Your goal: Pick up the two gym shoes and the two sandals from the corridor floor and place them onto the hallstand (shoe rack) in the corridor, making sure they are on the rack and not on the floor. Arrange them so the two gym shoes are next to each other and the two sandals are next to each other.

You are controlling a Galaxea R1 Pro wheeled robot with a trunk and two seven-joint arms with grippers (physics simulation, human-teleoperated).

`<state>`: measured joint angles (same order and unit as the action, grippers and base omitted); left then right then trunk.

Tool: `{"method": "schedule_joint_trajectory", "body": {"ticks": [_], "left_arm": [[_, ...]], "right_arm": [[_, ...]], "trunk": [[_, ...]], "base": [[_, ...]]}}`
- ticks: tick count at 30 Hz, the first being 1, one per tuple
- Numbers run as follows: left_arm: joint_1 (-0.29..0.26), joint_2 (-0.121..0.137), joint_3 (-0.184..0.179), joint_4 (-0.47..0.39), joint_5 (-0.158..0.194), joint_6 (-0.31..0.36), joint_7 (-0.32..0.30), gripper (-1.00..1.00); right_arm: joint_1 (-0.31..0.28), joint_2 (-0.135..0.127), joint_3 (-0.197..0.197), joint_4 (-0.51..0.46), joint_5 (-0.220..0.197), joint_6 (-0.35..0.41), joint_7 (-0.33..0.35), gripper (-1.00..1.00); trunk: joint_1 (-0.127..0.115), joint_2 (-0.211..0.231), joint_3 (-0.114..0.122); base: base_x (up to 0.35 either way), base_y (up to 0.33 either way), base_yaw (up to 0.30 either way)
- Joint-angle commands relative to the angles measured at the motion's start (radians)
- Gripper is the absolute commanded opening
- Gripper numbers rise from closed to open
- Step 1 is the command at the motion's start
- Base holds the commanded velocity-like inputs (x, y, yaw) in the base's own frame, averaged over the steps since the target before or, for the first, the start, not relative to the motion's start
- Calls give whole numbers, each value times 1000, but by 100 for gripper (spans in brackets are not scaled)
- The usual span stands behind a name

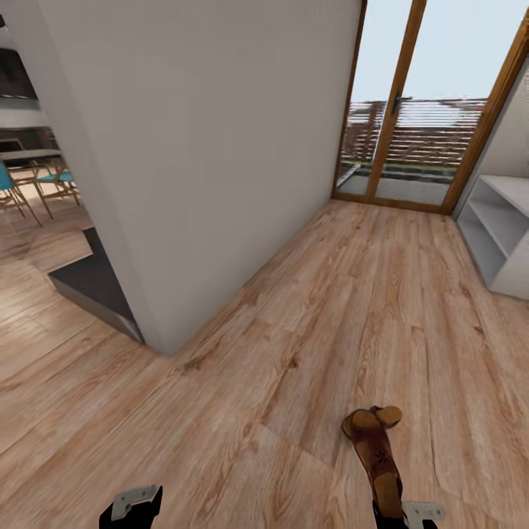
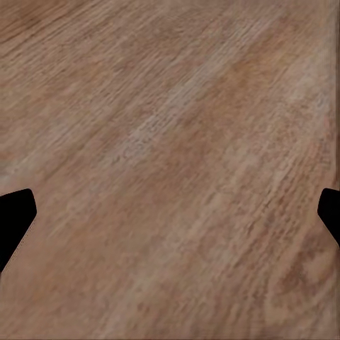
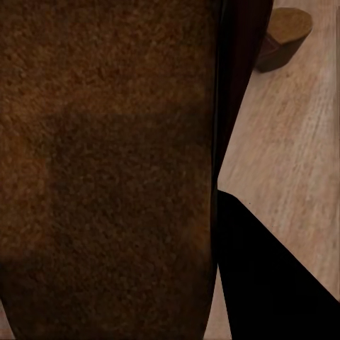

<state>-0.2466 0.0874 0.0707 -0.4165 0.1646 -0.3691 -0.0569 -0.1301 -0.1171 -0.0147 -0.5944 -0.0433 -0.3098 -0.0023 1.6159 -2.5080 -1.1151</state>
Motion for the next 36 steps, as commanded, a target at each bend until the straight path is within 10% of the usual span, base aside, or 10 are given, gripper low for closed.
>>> {"method": "schedule_joint_trajectory", "body": {"ticks": [1,27,36], "left_arm": [[0,0,1,1,9,-2,-6,100],[0,0,1,0,10,-2,-6,100],[0,0,1,-1,12,-2,-6,100]], "right_arm": [[0,0,1,1,-7,-3,0,-100],[0,-1,1,1,-7,-2,4,-100],[0,0,1,-1,-8,-2,2,-100]], "trunk": [[-1,0,5],[-12,6,146],[-12,6,154]], "base": [[0,0,0],[0,0,-24],[0,0,-242]]}}
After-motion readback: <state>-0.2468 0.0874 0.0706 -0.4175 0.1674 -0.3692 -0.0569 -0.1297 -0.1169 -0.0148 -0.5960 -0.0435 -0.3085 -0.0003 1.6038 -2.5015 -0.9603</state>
